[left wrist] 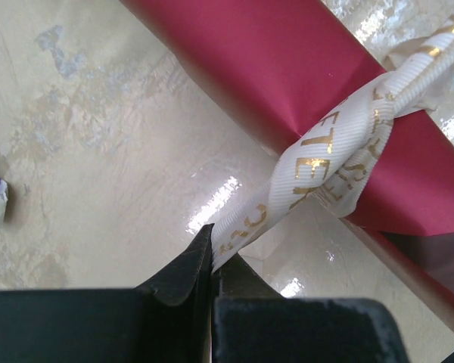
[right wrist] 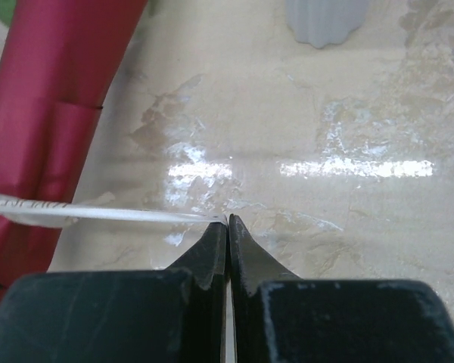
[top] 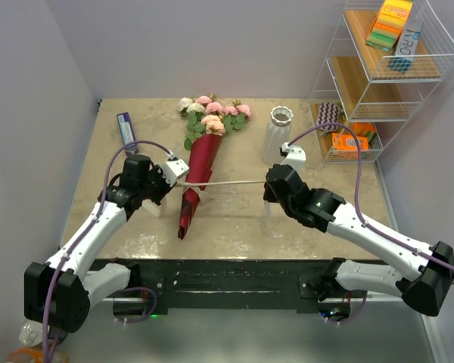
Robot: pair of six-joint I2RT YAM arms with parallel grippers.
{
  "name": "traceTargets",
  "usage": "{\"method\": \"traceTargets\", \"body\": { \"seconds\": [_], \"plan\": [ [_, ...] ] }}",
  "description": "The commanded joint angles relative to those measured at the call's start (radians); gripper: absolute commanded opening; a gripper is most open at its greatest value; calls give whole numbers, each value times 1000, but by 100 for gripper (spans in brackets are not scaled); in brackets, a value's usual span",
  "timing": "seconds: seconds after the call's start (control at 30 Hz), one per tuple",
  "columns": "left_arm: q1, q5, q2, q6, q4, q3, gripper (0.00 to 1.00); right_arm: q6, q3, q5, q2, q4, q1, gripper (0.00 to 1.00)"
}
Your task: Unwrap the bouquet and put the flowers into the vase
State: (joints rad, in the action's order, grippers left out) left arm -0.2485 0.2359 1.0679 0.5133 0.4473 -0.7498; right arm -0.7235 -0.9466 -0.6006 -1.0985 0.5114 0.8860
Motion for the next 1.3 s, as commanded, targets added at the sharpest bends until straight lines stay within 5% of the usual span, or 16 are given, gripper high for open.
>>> {"method": "traceTargets", "body": {
  "seconds": [0.0,0.6,0.73,0.8,0.93,1.23,1.27],
  "plan": [
    [100,-310,-17,57,51,58,0,-31,15,-260,29,280,-168,0],
    [101,-334,52,113,-18,86,0,-82,58,-294,163,291,-232,0],
    [100,-241,67,87,36,28,25,55,92,-214,166,191,-236,0],
    [95,-166,82,73,62,4,26,158,114,-118,170,60,-236,0],
    [58,-150,109,60,74,-40,25,364,111,1,149,-57,-91,37],
    [14,-110,125,34,80,-56,25,575,86,120,-154,-347,270,61],
    [14,-112,125,33,80,-56,25,578,88,145,-182,-420,281,73]
  ]
}}
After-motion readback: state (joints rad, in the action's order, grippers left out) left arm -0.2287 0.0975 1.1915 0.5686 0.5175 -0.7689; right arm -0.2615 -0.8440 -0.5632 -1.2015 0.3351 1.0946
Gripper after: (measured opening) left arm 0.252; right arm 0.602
